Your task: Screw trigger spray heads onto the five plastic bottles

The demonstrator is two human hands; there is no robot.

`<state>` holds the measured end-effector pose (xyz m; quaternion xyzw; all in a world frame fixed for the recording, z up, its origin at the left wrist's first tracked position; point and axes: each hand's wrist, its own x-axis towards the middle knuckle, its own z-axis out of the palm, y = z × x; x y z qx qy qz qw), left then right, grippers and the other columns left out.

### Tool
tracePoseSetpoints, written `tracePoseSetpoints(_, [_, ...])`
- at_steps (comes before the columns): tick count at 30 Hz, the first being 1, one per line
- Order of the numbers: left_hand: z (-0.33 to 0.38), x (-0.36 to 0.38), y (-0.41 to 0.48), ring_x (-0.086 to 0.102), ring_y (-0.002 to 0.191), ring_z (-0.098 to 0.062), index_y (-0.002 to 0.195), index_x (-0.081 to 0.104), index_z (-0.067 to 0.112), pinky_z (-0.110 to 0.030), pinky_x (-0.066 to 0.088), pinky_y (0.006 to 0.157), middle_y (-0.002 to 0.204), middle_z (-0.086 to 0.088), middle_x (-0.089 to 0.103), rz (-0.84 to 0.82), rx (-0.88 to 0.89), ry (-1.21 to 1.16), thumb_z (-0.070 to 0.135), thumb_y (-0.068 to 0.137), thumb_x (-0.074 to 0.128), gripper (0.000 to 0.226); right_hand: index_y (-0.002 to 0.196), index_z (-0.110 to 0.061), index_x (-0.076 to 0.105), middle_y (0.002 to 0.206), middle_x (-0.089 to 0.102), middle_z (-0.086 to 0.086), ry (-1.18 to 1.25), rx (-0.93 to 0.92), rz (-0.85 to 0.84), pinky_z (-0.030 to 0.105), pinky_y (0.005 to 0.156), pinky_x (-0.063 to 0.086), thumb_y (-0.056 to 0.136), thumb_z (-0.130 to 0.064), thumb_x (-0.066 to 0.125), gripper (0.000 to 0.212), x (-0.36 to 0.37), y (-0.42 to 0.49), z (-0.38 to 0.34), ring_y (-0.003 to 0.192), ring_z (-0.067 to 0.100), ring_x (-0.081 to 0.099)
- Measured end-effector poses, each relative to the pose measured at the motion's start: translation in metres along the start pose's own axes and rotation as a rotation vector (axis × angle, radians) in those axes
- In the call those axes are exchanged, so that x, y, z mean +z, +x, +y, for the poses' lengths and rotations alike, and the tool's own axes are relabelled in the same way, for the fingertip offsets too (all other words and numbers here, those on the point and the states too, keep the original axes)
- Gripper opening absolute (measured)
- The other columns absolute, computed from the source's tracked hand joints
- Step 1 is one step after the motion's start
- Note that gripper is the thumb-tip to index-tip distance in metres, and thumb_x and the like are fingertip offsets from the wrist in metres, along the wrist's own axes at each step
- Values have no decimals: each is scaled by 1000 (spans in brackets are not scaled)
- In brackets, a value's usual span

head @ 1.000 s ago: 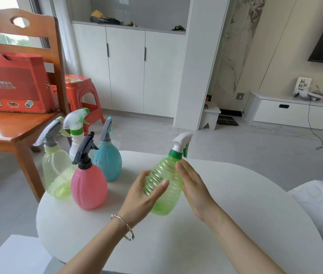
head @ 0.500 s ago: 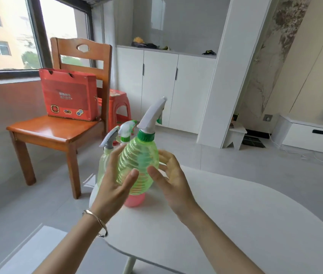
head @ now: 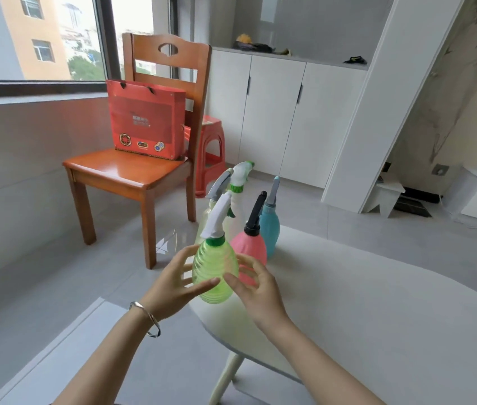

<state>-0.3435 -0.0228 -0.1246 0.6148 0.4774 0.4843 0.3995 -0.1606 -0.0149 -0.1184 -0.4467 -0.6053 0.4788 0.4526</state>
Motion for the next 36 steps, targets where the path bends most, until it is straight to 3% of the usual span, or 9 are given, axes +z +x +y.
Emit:
tracePoseSetpoints(4, [-9, 1, 1, 52, 113, 6, 118, 50, 35, -20, 56, 76, 119, 26, 55, -4, -14, -13, 38, 61, 79, 63, 115, -27, 59, 120, 60, -2, -49, -2, 40, 9, 82, 47, 78, -26, 76, 41, 3, 4, 14, 112, 6, 57])
tracePoseSetpoints(11, [-28, 4, 6, 51, 123, -16, 124, 46, 20, -4, 46, 77, 130, 0, 54, -8, -19, 88, 22, 74, 78, 60, 120, -16, 61, 119, 61, 5, -75, 5, 67, 24, 91, 51, 77, -23, 77, 47, 7, 7, 31, 109, 13, 60])
tracePoseSetpoints(16, [-35, 3, 7, 51, 120, -17, 126, 46, 21, -3, 47, 74, 131, 2, 52, 10, -41, 120, 28, 73, 78, 62, 124, -14, 59, 118, 57, 3, -92, -11, 70, 13, 84, 49, 77, -24, 77, 51, 8, 9, 37, 108, 13, 59])
tracePoseSetpoints(20, [-37, 3, 7, 50, 116, -14, 127, 43, 30, -10, 50, 76, 132, 10, 48, 36, -67, 136, 34, 72, 77, 64, 126, -13, 58, 120, 57, 5, -88, -11, 71, 24, 91, 51, 78, -23, 76, 52, 9, 11, 39, 110, 16, 59])
tracePoseSetpoints(24, [-37, 4, 9, 47, 121, -17, 129, 43, 27, -32, 54, 89, 134, 11, 46, 19, -99, 84, 39, 68, 75, 69, 124, -15, 58, 123, 60, 4, -59, 14, 85, 25, 92, 51, 77, -22, 77, 51, 9, 13, 41, 111, 15, 59])
tracePoseSetpoints(29, [-34, 5, 7, 47, 119, -16, 125, 45, 29, -20, 55, 79, 127, 20, 48, 9, -93, 52, 41, 67, 74, 66, 121, -17, 59, 122, 62, 3, -68, 18, 92, 18, 87, 50, 77, -23, 77, 49, 8, 14, 41, 109, 12, 60])
tracePoseSetpoints(36, [-39, 3, 7, 47, 119, -14, 134, 39, 28, -30, 43, 87, 134, 13, 44, 54, -133, 132, 40, 72, 76, 73, 116, -22, 57, 118, 61, 1, -57, -48, 176, 18, 83, 48, 78, -21, 75, 42, -2, 9, 14, 104, 16, 60])
